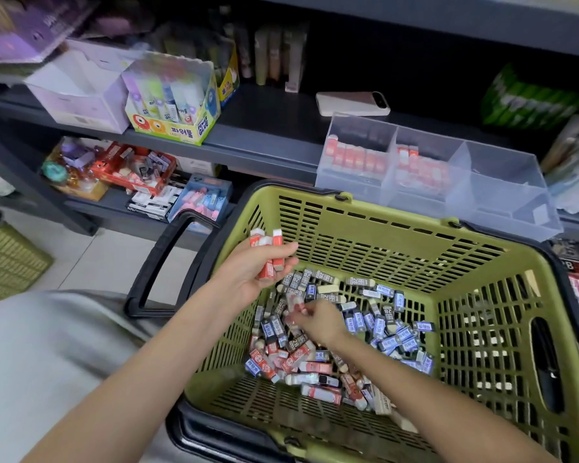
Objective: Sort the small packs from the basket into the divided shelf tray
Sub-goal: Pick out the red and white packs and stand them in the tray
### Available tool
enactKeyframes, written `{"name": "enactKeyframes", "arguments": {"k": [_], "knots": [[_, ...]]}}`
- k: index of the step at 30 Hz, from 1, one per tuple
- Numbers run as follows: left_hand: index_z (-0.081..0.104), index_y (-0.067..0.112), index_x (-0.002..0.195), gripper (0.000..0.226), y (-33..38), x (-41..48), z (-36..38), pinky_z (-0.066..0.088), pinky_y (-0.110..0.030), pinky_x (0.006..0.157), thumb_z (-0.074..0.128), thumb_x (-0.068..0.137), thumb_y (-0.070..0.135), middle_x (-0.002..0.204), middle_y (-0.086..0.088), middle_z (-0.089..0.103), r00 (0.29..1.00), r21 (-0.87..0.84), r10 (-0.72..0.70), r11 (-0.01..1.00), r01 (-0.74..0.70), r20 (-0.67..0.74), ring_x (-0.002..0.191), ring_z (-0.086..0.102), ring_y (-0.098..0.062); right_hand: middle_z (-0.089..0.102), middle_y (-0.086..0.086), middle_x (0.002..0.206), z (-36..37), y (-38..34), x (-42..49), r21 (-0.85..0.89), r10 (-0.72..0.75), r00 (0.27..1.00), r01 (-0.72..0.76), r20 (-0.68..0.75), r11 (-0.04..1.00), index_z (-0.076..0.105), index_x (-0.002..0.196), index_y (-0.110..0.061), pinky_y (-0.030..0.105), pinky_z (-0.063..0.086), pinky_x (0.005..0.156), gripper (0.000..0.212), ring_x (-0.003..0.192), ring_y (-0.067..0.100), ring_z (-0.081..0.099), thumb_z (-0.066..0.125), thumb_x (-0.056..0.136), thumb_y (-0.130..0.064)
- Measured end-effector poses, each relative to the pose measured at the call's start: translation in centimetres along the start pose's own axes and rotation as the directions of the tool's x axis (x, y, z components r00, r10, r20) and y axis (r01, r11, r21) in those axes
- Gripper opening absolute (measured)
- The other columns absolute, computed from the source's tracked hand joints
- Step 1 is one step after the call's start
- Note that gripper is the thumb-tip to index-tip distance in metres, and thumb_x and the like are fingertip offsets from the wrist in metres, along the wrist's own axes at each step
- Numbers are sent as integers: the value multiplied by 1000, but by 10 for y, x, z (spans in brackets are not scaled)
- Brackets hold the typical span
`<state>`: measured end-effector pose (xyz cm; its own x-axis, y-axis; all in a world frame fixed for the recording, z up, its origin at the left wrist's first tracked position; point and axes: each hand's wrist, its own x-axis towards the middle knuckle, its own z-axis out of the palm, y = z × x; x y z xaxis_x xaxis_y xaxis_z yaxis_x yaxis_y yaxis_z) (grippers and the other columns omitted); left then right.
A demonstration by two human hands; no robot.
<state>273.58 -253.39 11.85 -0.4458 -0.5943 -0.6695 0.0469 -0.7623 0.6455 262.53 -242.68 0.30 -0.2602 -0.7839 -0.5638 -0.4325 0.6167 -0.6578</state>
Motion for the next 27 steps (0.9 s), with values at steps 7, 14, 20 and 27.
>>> {"name": "enactKeyframes", "arguments": {"k": [7,14,20,27], "knots": [[58,16,107,63,-16,0,14,52,-32,72,83,52,33,90,-4,72,998,256,13,966,-29,63,79,64,-17,50,-11,49,-66,-48,-51,440,-214,970,245,-118,864,63,66,-15,18,28,43,23,43,4,34,60,88,-19],[60,18,105,69,-26,-3,25,55,-35,70,88,42,26,80,0,73,985,213,84,970,-115,150,74,70,-17,58,-18,52,-72,-68,-74,217,-357,915,393,-187,894,65,81,-24,10,37,48,13,46,-4,47,76,76,-20],[58,21,101,63,-20,-5,24,48,-26,55,84,45,32,68,7,72,990,201,67,975,-91,122,62,68,-9,70,1,81,-72,-28,-71,516,-353,925,372,-140,772,63,107,-26,28,55,75,35,74,13,65,66,81,-3],[58,14,98,53,-17,-3,21,47,-21,43,82,52,26,69,-1,71,992,105,6,994,-19,126,59,67,-16,59,1,121,-13,37,-35,-494,-478,860,499,180,712,60,116,-17,36,47,92,35,110,15,52,66,84,-28]]}}
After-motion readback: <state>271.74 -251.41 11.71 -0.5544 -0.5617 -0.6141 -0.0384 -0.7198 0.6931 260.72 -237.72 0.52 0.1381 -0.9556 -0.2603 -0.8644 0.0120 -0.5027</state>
